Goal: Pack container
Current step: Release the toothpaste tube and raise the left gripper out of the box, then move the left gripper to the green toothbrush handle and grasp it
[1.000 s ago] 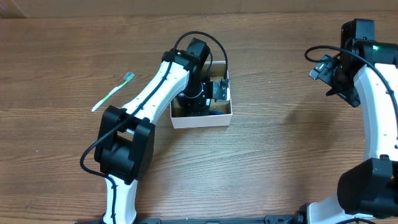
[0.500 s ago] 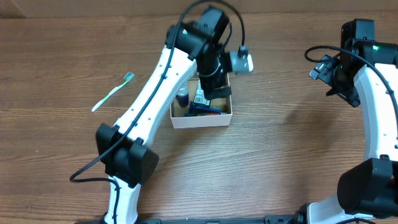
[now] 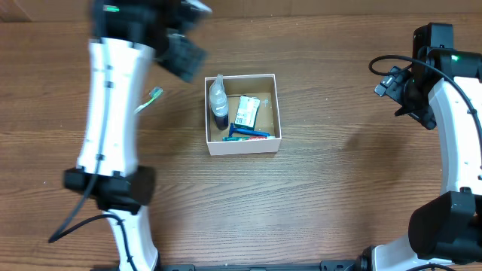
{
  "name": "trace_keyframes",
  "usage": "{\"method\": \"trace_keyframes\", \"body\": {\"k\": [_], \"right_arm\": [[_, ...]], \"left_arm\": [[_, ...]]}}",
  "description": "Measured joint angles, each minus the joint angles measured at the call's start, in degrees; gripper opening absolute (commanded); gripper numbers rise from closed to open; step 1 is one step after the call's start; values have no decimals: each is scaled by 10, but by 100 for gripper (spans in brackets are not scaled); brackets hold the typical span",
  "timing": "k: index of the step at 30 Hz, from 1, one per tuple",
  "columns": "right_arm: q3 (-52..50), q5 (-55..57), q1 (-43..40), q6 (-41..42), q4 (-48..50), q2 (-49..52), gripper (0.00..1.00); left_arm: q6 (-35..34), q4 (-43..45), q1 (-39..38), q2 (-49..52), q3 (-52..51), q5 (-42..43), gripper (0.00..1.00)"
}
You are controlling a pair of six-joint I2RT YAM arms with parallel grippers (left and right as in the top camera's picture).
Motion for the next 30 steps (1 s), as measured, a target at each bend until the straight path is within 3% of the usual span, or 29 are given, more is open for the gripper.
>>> {"method": "trace_keyframes", "body": {"k": [4, 8, 17, 30], "right_arm": [[0, 0, 0, 0, 0, 0, 100], [0, 0, 0, 0, 0, 0, 100], [0, 0, 0, 0, 0, 0, 100], [0, 0, 0, 0, 0, 0, 100]], "left_arm": [[-31, 20, 101, 0, -60, 3, 100], [-44, 78, 152, 0, -159, 18, 100], [-33, 198, 168, 2, -338, 43, 100], [68, 355, 168, 2, -487, 48, 100]]}}
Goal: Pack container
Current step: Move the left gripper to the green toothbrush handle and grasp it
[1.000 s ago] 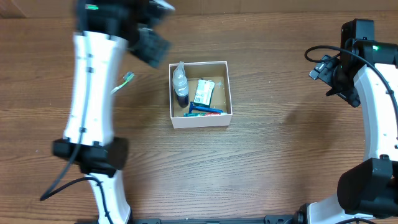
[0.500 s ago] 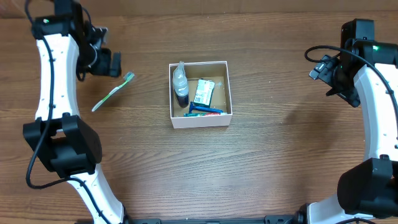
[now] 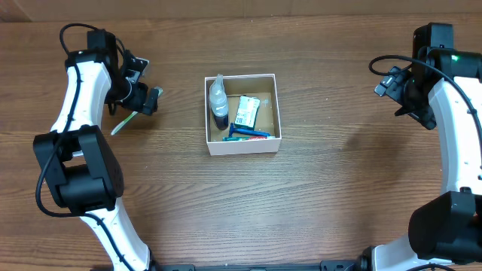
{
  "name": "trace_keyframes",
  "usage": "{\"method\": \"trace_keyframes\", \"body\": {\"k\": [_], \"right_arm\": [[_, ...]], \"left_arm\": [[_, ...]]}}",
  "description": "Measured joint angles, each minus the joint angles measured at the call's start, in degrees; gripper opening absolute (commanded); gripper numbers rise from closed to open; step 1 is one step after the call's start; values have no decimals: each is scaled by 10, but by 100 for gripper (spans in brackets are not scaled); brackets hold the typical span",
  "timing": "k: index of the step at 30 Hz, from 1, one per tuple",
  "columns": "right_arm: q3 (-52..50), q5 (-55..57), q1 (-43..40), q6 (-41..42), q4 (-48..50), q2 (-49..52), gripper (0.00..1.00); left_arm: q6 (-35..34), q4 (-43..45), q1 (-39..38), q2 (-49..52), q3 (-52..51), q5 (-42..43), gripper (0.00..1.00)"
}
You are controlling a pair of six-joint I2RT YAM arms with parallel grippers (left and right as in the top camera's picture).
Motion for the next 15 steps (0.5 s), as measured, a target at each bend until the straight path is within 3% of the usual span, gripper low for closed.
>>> {"method": "trace_keyframes", "body": {"k": [15], "right_arm": [[0, 0, 0, 0, 0, 0, 100]], "left_arm": [[44, 142, 0, 0, -111, 0, 100]]}}
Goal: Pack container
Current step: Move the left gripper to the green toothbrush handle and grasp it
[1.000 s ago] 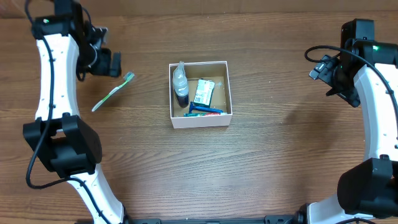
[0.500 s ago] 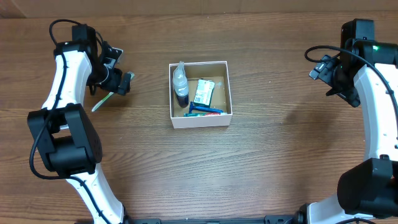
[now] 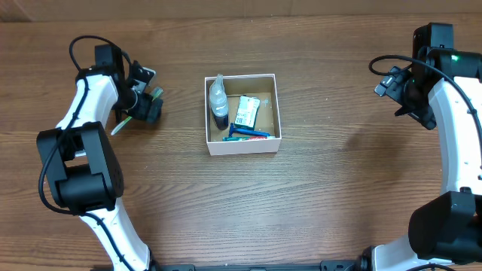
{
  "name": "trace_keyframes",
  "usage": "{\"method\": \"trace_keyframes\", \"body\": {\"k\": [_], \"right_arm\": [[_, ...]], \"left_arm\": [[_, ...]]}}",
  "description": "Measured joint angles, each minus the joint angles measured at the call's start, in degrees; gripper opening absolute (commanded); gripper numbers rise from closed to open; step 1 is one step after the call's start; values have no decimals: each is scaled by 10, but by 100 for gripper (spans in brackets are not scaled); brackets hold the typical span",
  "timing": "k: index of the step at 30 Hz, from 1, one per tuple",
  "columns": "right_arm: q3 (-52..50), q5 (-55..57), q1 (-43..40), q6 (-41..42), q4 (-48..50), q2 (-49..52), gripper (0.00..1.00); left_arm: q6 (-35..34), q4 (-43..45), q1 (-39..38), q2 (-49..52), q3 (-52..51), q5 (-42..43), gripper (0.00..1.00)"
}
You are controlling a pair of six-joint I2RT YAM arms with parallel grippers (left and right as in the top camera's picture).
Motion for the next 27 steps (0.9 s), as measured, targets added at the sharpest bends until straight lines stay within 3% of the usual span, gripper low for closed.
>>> {"method": "trace_keyframes", "body": {"k": [3, 4, 10, 18, 20, 22, 23, 27], "right_arm": [[0, 0, 0, 0, 0, 0, 100], [0, 0, 0, 0, 0, 0, 100], [0, 0, 0, 0, 0, 0, 100], [0, 0, 0, 0, 0, 0, 100], [0, 0, 0, 0, 0, 0, 100], [0, 0, 0, 0, 0, 0, 100], [0, 0, 0, 0, 0, 0, 100], [0, 0, 0, 0, 0, 0, 100]], "left_arm": [[1, 8, 0, 0, -12, 0, 97], [2, 8, 0, 0, -14, 0, 91], [-43, 9, 0, 0, -16, 2, 76], [-80, 30, 0, -1, -37, 6, 82], [-78, 43, 0, -4, -44, 6, 73], [-73, 53, 0, -8, -52, 6, 49], [-75, 57, 0, -9, -54, 6, 44], [-68, 67, 1, -12, -63, 7, 39]]}}
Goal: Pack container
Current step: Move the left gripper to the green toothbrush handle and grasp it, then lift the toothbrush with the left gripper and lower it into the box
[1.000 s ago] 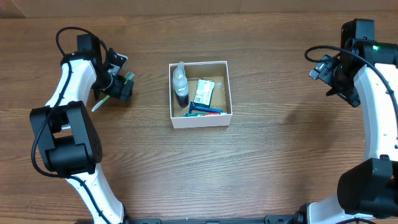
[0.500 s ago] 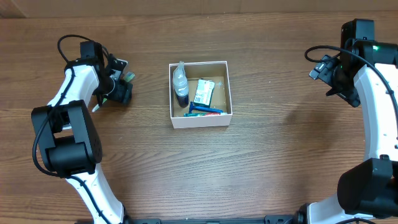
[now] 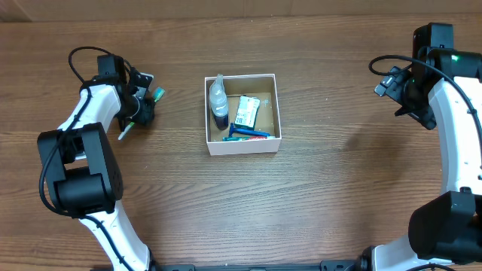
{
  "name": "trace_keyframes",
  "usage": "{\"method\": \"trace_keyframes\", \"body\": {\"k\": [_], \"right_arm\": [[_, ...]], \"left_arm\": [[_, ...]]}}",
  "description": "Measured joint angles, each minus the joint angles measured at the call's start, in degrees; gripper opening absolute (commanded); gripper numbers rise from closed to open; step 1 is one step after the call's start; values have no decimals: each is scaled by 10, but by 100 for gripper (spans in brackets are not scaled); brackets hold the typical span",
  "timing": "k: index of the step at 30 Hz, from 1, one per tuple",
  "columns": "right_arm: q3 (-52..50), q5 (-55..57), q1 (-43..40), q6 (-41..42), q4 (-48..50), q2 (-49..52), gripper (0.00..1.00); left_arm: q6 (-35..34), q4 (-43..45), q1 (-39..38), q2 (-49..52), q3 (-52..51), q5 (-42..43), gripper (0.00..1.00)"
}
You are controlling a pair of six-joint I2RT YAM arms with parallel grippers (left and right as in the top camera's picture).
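A white cardboard box stands at the table's middle. It holds a small bottle, a flat packet and a blue razor. A green and white toothbrush lies slanted on the wood at the left, its green head up right. My left gripper is down over the toothbrush's middle, fingers shut on it. My right gripper hangs at the far right, away from the box; its jaws are too dark to read.
The wooden table stretches bare to the right of and in front of the box. The left arm's cable loops at the upper left. The right arm's base stands at the lower right corner.
My left gripper has settled slightly lower left over the toothbrush and looks more closed. The toothbrush's tail has shifted a little right and toward the front. The right arm is unchanged.
First my left arm was blurred in motion near the box, the toothbrush lying alone to its left. Then the gripper stood over the toothbrush, then lower on it, and now it is shut on its middle. The box's contents and the right arm stayed as they were.
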Motion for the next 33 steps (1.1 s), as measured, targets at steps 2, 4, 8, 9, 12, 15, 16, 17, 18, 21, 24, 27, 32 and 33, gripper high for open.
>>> {"method": "trace_keyframes", "body": {"k": [2, 4, 8, 9, 12, 15, 16, 17, 18, 21, 24, 27, 32, 33], "right_arm": [[0, 0, 0, 0, 0, 0, 100], [0, 0, 0, 0, 0, 0, 100], [0, 0, 0, 0, 0, 0, 100], [0, 0, 0, 0, 0, 0, 100], [0, 0, 0, 0, 0, 0, 100], [0, 0, 0, 0, 0, 0, 100], [0, 0, 0, 0, 0, 0, 100], [0, 0, 0, 0, 0, 0, 100], [0, 0, 0, 0, 0, 0, 100], [0, 0, 0, 0, 0, 0, 100], [0, 0, 0, 0, 0, 0, 100], [0, 0, 0, 0, 0, 0, 100], [0, 0, 0, 0, 0, 0, 100], [0, 0, 0, 0, 0, 0, 100]], "left_arm": [[1, 0, 0, -1, -2, 8, 36], [-2, -1, 0, -1, -2, 18, 29], [-18, -3, 0, -1, -3, 38, 8], [-26, -4, 0, -1, -4, 41, 5], [-40, -5, 0, -1, -5, 50, 4], [-50, -6, 0, -1, -5, 53, 4], [-53, -6, 0, -1, -5, 53, 4], [-56, -7, 0, -1, -5, 54, 4], [-56, -8, 0, -1, -5, 55, 4], [-59, -14, 0, -2, -5, 60, 4], [-71, -26, 0, -1, -3, 74, 4], [-75, -53, 0, -1, 2, 91, 4], [-84, -132, 0, 11, 59, 114, 4], [-84, -145, 0, 12, 73, 115, 4]]}}
